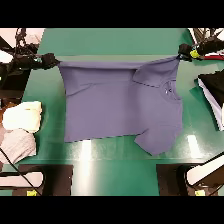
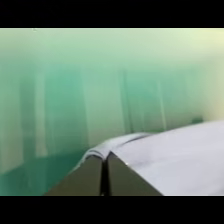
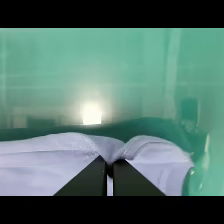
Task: Fold the shirts.
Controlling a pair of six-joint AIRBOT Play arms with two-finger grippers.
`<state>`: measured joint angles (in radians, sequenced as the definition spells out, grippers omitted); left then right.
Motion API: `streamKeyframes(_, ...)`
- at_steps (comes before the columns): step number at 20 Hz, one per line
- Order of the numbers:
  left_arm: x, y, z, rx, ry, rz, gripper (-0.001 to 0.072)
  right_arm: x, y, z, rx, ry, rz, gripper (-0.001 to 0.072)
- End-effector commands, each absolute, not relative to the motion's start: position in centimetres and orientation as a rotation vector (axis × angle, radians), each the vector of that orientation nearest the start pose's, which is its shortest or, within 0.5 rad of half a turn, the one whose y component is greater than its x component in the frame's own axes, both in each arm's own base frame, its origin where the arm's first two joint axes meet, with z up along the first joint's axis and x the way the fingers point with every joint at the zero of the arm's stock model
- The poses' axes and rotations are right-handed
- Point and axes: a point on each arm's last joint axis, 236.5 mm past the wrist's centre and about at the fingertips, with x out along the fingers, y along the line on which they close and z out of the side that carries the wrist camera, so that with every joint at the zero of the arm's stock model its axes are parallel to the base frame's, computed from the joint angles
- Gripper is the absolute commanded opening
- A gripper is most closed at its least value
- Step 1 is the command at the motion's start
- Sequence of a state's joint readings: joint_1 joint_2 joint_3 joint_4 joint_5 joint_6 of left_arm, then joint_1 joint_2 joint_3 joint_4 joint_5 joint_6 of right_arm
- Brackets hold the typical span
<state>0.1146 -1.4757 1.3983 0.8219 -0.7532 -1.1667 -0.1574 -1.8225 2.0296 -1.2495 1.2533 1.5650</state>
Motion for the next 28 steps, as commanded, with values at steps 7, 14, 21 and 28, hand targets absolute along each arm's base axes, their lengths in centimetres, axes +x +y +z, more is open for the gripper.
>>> streamKeyframes(7, 48.4, -6.9, 3.8, -0.272, 1.006, -0.432, 0.0025, 49.3, -3.0, 3.9, 0.210, 1.336, 0.068, 0.0016)
streamKeyframes(14, 45.0, -6.6, -0.1, -0.288, 1.223, -0.423, 0.0026, 44.2, -2.3, 0.1, 0.243, 1.445, 0.056, 0.0019)
streamKeyframes(21, 42.8, -6.2, -1.1, -0.337, 1.346, -0.391, 0.0493, 40.8, -2.9, -2.1, 0.298, 1.531, 0.038, 0.0389)
streamKeyframes(28, 36.8, -2.1, 0.3, -0.372, 1.471, -0.374, 0.0493, 38.3, -3.5, 3.9, 0.407, 1.463, 0.130, 0.0286)
